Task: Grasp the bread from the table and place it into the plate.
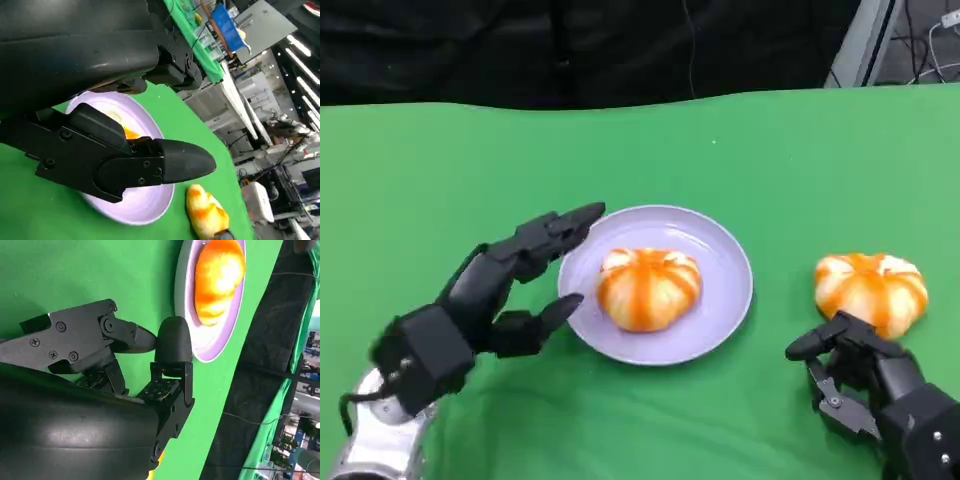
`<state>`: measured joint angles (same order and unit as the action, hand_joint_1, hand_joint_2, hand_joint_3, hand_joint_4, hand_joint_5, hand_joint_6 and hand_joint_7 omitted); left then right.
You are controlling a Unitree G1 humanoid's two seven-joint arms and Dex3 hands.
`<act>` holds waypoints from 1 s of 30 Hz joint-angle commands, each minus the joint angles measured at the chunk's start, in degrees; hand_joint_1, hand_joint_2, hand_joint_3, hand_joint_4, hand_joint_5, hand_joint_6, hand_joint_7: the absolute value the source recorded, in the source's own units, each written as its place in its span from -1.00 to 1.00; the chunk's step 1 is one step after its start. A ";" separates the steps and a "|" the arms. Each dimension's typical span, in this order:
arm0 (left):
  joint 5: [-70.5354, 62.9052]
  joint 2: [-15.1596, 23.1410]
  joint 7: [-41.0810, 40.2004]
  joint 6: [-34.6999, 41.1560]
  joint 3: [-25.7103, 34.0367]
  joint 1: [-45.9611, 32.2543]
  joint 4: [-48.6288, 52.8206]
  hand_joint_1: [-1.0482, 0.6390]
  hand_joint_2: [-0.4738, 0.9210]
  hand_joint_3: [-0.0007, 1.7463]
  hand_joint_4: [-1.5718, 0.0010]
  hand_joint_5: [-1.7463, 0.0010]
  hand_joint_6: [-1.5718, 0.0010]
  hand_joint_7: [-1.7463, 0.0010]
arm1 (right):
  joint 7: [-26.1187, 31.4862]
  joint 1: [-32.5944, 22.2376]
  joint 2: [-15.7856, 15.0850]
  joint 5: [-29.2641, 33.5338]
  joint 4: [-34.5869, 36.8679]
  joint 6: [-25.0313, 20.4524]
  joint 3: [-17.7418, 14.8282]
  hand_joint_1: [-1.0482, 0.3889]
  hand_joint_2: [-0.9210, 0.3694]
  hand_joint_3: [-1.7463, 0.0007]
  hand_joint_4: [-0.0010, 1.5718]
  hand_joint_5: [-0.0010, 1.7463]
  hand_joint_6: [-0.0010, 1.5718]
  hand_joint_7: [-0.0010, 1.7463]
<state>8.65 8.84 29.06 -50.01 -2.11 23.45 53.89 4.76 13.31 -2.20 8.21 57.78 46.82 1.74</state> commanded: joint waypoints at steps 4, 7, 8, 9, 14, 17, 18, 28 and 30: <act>13.85 0.21 18.23 1.73 8.92 -4.48 1.60 -0.63 1.00 -0.39 0.48 0.96 0.55 0.99 | -0.26 -1.00 -0.44 0.11 0.91 -1.75 0.06 0.20 -0.90 0.27 -0.09 1.00 -0.10 0.52; 14.21 -0.15 20.16 2.06 10.35 -4.48 1.73 -0.62 1.00 -0.40 0.47 0.97 0.54 0.99 | -0.27 -0.99 -0.46 0.11 0.97 -1.71 0.06 0.21 -0.90 0.27 -0.08 1.00 -0.10 0.52; 15.05 -0.16 21.53 1.66 11.23 -6.09 1.64 -0.62 1.00 -0.40 0.47 0.97 0.54 0.99 | -0.65 -1.10 -0.59 -0.20 0.77 -1.71 -0.09 0.21 -0.90 0.27 -0.08 1.00 -0.10 0.52; 15.68 -0.19 22.63 1.37 11.96 -7.27 1.60 -0.61 1.00 -0.41 0.46 0.97 0.54 0.99 | -0.94 -1.19 -0.70 -0.43 0.61 -1.72 -0.21 0.20 -0.91 0.27 -0.08 1.00 -0.10 0.53; 16.54 -0.35 25.37 1.43 14.02 -10.13 0.56 -0.61 1.00 -0.43 0.44 0.97 0.51 0.98 | -1.57 -1.31 -0.91 -0.71 0.31 -1.51 -0.54 0.20 -0.90 0.29 -0.07 1.00 -0.10 0.52; 15.69 0.13 25.73 0.95 14.40 -11.51 -0.02 -0.62 1.00 -0.44 0.43 0.97 0.50 0.98 | -1.84 -1.30 -0.92 -0.80 0.33 -1.55 -0.75 0.22 -0.90 0.29 -0.07 1.00 -0.10 0.51; 15.44 0.30 25.79 0.72 14.44 -11.87 -0.12 -0.62 1.00 -0.44 0.43 0.97 0.50 0.98 | -1.94 -1.29 -0.92 -0.85 0.34 -1.56 -0.81 0.23 -0.91 0.29 -0.07 1.00 -0.10 0.51; 16.05 1.36 26.25 1.76 16.23 -14.21 -2.25 -0.33 1.00 -0.41 0.33 0.97 0.39 0.97 | -2.74 -1.39 -0.86 -1.31 0.07 -1.34 -1.17 0.24 -0.90 0.28 -0.09 1.00 -0.10 0.50; 15.98 1.31 26.24 2.02 16.38 -14.31 -2.58 -0.31 1.00 -0.42 0.32 0.97 0.38 0.97 | -2.72 -1.38 -0.88 -1.22 0.09 -1.30 -1.19 0.24 -0.90 0.28 -0.09 1.00 -0.09 0.50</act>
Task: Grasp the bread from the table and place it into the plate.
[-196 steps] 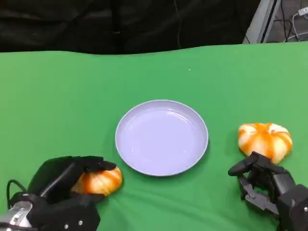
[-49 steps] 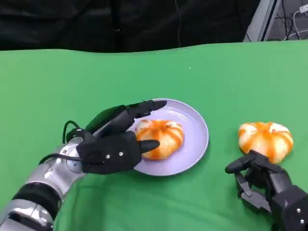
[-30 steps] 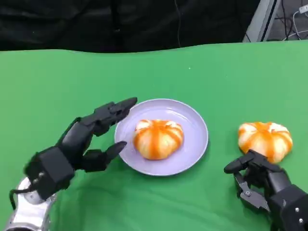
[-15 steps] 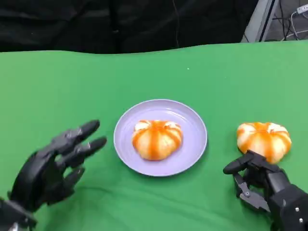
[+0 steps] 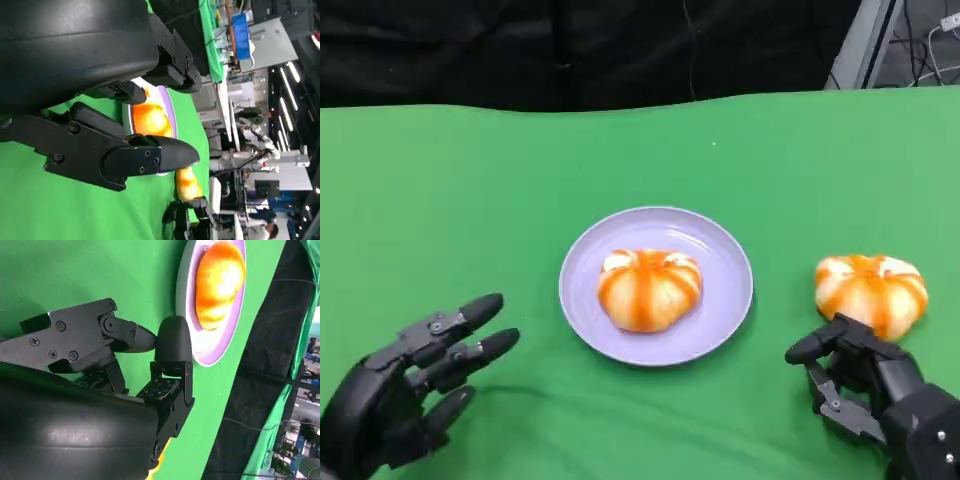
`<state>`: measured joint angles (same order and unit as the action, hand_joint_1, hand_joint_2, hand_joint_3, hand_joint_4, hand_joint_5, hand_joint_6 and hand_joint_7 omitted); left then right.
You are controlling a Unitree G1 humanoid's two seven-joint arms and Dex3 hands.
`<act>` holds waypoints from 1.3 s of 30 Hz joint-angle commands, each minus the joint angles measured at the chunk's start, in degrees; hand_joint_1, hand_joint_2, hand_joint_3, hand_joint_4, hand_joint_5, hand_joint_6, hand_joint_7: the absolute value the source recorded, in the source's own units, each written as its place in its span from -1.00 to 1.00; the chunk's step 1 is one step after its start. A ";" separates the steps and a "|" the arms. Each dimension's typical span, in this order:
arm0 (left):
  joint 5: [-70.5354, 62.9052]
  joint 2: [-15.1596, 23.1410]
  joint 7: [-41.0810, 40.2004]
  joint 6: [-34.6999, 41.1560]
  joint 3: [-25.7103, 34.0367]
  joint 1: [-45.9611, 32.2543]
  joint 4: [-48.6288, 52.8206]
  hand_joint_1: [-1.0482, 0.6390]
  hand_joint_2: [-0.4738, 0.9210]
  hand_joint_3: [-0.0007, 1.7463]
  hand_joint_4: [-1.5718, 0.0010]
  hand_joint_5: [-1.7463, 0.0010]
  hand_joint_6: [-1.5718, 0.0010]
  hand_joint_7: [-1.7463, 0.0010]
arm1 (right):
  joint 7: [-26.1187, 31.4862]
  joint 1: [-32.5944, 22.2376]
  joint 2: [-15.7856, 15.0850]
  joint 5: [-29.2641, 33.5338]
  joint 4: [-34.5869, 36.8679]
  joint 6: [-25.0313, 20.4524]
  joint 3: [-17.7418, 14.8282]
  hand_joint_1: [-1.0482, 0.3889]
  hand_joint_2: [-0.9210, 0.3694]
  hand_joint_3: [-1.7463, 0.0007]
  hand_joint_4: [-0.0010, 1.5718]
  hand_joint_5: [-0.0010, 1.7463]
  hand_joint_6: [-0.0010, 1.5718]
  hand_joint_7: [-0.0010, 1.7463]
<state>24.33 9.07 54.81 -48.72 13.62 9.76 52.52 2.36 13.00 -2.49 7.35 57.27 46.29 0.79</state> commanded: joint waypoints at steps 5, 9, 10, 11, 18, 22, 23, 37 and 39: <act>2.86 0.97 1.45 7.34 2.03 0.12 -0.61 0.12 1.00 -0.43 0.30 0.97 0.33 0.96 | -0.55 -1.14 -0.74 -0.50 0.47 -1.22 -0.39 0.25 -0.90 0.28 -0.10 1.00 -0.09 0.49; 3.10 0.63 0.88 9.28 3.30 0.66 -0.28 0.23 1.00 -0.44 0.29 0.97 0.32 0.96 | -0.79 -1.02 -0.79 -0.64 0.67 -1.18 -0.50 0.25 -0.90 0.28 -0.10 1.00 -0.09 0.49; 3.14 0.45 0.17 9.50 3.83 1.10 0.37 0.39 0.96 -0.21 0.22 0.96 0.26 0.96 | -0.91 -0.92 -0.81 -0.73 0.86 -1.10 -0.55 0.24 -0.90 0.28 -0.09 1.00 -0.09 0.49; 3.14 0.32 -0.57 9.27 4.49 1.70 1.37 0.44 0.93 -0.10 0.19 0.97 0.23 0.97 | -1.00 -0.80 -0.81 -0.83 1.02 -1.06 -0.61 0.23 -0.90 0.28 -0.09 1.00 -0.08 0.49; 3.34 0.02 -1.76 9.78 7.33 3.72 4.71 0.45 0.81 0.17 0.07 0.97 0.12 0.98 | -0.71 -0.63 -0.84 -0.59 1.48 -0.75 -0.53 0.21 -0.89 0.28 -0.07 1.00 -0.08 0.49; 3.12 -0.05 -1.47 9.63 7.80 3.97 5.14 0.44 0.80 0.18 0.06 0.98 0.11 0.98 | -0.70 -0.60 -0.85 -0.59 1.58 -0.67 -0.53 0.21 -0.89 0.27 -0.06 1.00 -0.08 0.49; 3.10 -0.06 -1.44 9.61 7.84 4.00 5.19 0.44 0.80 0.18 0.06 0.98 0.11 0.98 | -0.69 -0.59 -0.85 -0.59 1.60 -0.66 -0.53 0.21 -0.89 0.27 -0.06 1.00 -0.08 0.49; -4.14 0.69 -11.96 1.06 7.57 5.83 11.03 0.27 0.46 0.41 -0.41 -0.33 -0.63 0.26 | -0.56 -0.68 -0.75 -0.65 1.57 -0.35 -0.59 0.21 -0.89 0.28 -0.08 1.00 -0.08 0.49; -4.89 0.72 -13.33 0.62 7.48 5.86 11.19 0.25 0.34 0.54 -0.40 -0.49 -0.46 -0.15 | -0.66 -0.62 -0.79 -0.65 1.70 -0.14 -0.57 0.20 -0.90 0.28 -0.09 1.00 -0.08 0.48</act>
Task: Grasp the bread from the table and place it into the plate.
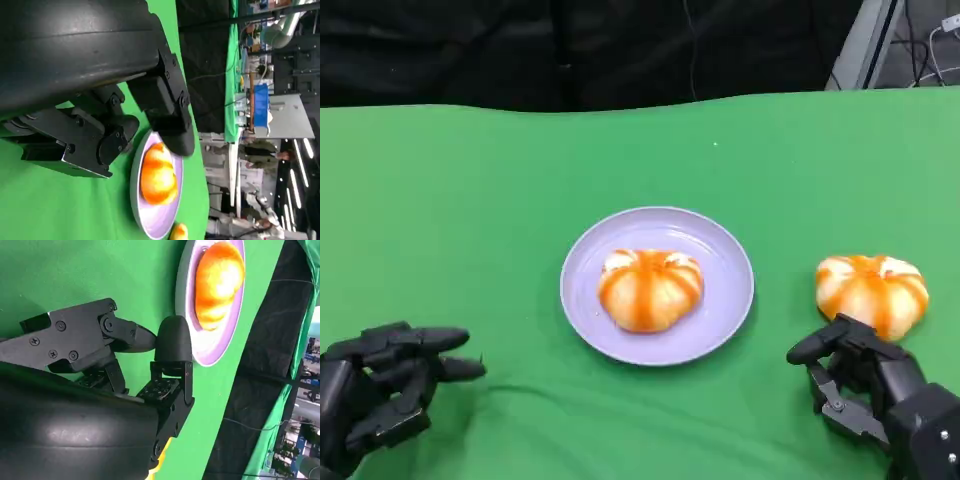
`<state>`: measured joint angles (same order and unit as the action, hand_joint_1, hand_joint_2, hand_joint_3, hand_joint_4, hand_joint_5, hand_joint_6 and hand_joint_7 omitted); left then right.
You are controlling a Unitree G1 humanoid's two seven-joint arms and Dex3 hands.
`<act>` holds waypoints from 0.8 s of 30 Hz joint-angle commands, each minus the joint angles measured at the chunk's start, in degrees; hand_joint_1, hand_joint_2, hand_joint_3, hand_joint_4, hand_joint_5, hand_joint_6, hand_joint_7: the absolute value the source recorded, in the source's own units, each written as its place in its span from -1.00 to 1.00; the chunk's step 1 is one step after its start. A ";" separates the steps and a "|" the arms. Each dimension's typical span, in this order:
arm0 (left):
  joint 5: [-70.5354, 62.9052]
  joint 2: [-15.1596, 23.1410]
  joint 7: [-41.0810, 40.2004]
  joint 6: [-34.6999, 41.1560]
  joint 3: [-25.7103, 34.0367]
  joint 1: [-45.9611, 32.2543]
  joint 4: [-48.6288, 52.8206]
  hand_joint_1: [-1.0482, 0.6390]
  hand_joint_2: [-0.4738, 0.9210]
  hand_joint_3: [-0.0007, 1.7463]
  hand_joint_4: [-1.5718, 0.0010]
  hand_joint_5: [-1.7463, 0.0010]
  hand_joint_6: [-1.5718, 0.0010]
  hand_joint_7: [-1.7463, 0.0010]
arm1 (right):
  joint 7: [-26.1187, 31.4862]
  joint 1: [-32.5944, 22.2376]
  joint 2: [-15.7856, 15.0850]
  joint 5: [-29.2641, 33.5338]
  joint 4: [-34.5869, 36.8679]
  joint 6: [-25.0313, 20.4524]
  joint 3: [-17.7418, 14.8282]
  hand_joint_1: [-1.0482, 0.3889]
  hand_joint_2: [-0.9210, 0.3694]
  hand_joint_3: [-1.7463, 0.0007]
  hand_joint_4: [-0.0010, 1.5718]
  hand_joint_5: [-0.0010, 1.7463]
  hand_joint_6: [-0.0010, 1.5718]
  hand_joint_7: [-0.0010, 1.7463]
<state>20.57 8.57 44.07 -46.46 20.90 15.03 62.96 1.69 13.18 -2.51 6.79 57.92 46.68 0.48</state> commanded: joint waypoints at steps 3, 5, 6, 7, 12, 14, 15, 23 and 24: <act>-1.98 1.33 -3.71 -2.19 -0.05 0.62 1.01 0.25 0.32 0.56 -0.40 -0.53 -0.42 -0.27 | -0.13 -0.77 -0.74 -0.23 1.06 -0.59 -0.31 0.20 -0.89 0.28 -0.09 1.00 -0.08 0.48; -2.17 1.33 -3.94 -2.29 -0.07 0.64 1.08 0.25 0.32 0.56 -0.40 -0.54 -0.41 -0.29 | -0.14 -0.76 -0.74 -0.24 1.06 -0.60 -0.32 0.20 -0.89 0.27 -0.09 1.00 -0.08 0.48; -2.25 1.33 -4.01 -2.31 -0.06 0.65 1.09 0.25 0.32 0.56 -0.40 -0.54 -0.41 -0.29 | -0.14 -0.76 -0.74 -0.24 1.06 -0.60 -0.32 0.20 -0.89 0.27 -0.09 1.00 -0.08 0.48; -2.32 1.32 -4.05 -2.31 -0.03 0.65 1.10 0.25 0.32 0.56 -0.40 -0.54 -0.40 -0.29 | -0.14 -0.76 -0.74 -0.24 1.06 -0.60 -0.32 0.20 -0.89 0.27 -0.09 1.00 -0.08 0.48; -2.43 1.58 -3.49 -1.47 -0.12 0.57 1.39 0.23 0.33 0.53 -0.38 -0.58 -0.39 -0.31 | -0.31 -0.93 -0.57 -0.48 0.52 -1.06 -0.35 0.22 -0.89 0.27 -0.08 1.00 -0.07 0.47; -2.42 1.61 -3.42 -1.38 -0.16 0.56 1.44 0.22 0.34 0.51 -0.37 -0.59 -0.39 -0.31 | -0.33 -0.96 -0.55 -0.52 0.43 -1.13 -0.35 0.22 -0.89 0.27 -0.07 1.00 -0.07 0.47; -2.96 1.68 -4.27 -1.59 -0.39 0.43 1.39 0.22 0.34 0.51 -0.37 -0.59 -0.39 -0.31 | -0.42 -0.88 -0.60 -0.56 0.62 -0.97 -0.37 0.22 -0.89 0.27 -0.07 1.00 -0.07 0.47; -4.12 1.56 -6.28 -2.40 -1.03 0.22 1.43 0.22 0.36 0.52 -0.30 -0.70 -0.32 -0.41 | -0.03 -0.54 -0.78 -0.22 1.12 -0.87 -0.30 0.21 -0.88 0.27 -0.07 1.00 -0.07 0.47; -4.14 1.55 -6.31 -2.40 -1.04 0.22 1.42 0.22 0.36 0.52 -0.30 -0.70 -0.31 -0.41 | -0.02 -0.54 -0.78 -0.22 1.12 -0.87 -0.30 0.21 -0.88 0.26 -0.07 1.00 -0.07 0.47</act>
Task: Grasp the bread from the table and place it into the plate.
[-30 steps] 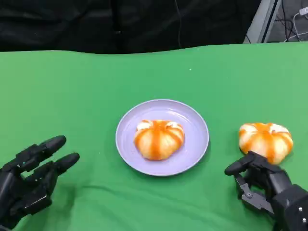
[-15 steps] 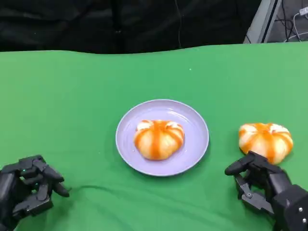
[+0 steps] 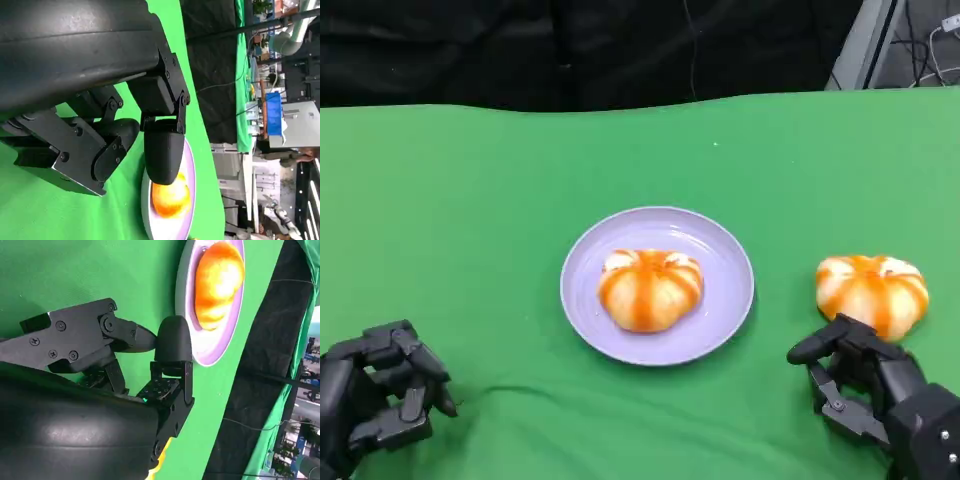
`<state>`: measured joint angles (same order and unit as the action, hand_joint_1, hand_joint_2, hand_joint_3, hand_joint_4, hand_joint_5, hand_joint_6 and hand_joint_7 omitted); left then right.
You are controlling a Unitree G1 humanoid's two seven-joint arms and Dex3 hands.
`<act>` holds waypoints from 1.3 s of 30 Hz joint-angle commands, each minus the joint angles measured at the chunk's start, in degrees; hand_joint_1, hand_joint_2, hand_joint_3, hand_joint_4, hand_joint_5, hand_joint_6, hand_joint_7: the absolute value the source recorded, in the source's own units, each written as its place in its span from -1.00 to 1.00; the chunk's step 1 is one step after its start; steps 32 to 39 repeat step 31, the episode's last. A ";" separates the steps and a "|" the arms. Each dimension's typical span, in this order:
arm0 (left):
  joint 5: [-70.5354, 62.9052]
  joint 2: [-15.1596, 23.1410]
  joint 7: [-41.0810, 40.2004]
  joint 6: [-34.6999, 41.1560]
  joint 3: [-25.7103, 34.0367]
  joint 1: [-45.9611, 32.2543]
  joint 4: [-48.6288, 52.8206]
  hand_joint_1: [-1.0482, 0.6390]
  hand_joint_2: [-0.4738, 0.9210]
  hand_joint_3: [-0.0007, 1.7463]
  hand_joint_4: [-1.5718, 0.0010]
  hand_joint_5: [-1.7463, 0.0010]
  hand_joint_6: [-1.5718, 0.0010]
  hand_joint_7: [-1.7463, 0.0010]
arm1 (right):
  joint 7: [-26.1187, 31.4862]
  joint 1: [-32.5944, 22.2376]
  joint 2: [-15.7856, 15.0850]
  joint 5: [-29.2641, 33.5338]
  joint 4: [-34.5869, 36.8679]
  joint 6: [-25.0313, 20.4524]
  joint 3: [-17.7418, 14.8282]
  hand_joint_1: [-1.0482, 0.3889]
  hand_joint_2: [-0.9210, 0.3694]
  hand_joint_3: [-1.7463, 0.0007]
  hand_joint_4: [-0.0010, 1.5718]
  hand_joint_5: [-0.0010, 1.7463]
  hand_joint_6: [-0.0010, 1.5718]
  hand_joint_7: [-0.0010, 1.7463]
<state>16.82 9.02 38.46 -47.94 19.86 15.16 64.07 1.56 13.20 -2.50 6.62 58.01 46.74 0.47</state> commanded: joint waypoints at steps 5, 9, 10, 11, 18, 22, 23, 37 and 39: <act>-0.45 1.10 -0.78 -0.92 -0.01 0.08 0.29 0.22 0.36 0.51 -0.30 -0.71 -0.31 -0.42 | 0.10 -0.56 -0.79 -0.05 1.04 -0.91 -0.29 0.21 -0.88 0.26 -0.07 1.00 -0.07 0.46; -0.45 1.10 -0.78 -0.92 -0.01 0.08 0.29 0.22 0.36 0.51 -0.30 -0.71 -0.31 -0.42 | 0.10 -0.56 -0.79 -0.05 1.04 -0.91 -0.29 0.21 -0.88 0.26 -0.07 1.00 -0.07 0.46; -0.12 0.78 -0.12 -0.34 -0.07 0.04 0.12 0.22 0.36 0.51 -0.30 -0.70 -0.32 -0.41 | -0.02 -0.64 -0.86 -0.11 0.94 -0.89 -0.31 0.21 -0.88 0.26 -0.07 1.00 -0.07 0.46; -0.23 0.53 0.05 -0.37 -0.28 -0.08 0.02 0.22 0.36 0.50 -0.31 -0.68 -0.34 -0.37 | -0.32 -0.78 -0.98 -0.31 0.78 -1.00 -0.39 0.21 -0.88 0.26 -0.07 1.00 -0.07 0.46; -0.72 -0.38 -0.25 -0.55 -1.38 -0.42 -0.24 0.24 0.39 0.45 -0.38 -0.57 -0.40 -0.28 | -1.84 -1.41 -1.56 -1.66 0.35 -0.31 -1.18 0.25 -0.89 0.26 -0.08 1.00 -0.06 0.46; -0.87 -0.45 -0.61 -0.09 -1.68 -0.61 -0.63 0.24 0.40 0.43 -0.41 -0.53 -0.43 -0.26 | -1.35 -1.54 -1.90 -0.97 0.05 -0.42 -1.09 0.23 -0.89 0.27 -0.09 1.00 -0.07 0.46; -0.82 -0.47 -0.57 -0.02 -1.71 -0.66 -0.70 0.24 0.40 0.44 -0.41 -0.53 -0.43 -0.26 | -1.15 -1.55 -1.97 -0.73 0.05 -0.42 -1.03 0.22 -0.89 0.27 -0.09 1.00 -0.07 0.47; -0.36 -0.34 0.13 -0.20 -1.53 -0.55 -0.63 0.26 0.38 0.47 -0.41 -0.54 -0.44 -0.24 | -1.66 -1.38 -1.92 -1.08 0.38 -0.24 -1.32 0.24 -0.89 0.28 -0.09 1.00 -0.08 0.49; -0.36 -0.34 0.13 -0.20 -1.53 -0.55 -0.63 0.26 0.38 0.47 -0.41 -0.54 -0.44 -0.24 | -1.66 -1.38 -1.92 -1.08 0.38 -0.24 -1.32 0.24 -0.89 0.28 -0.09 1.00 -0.08 0.49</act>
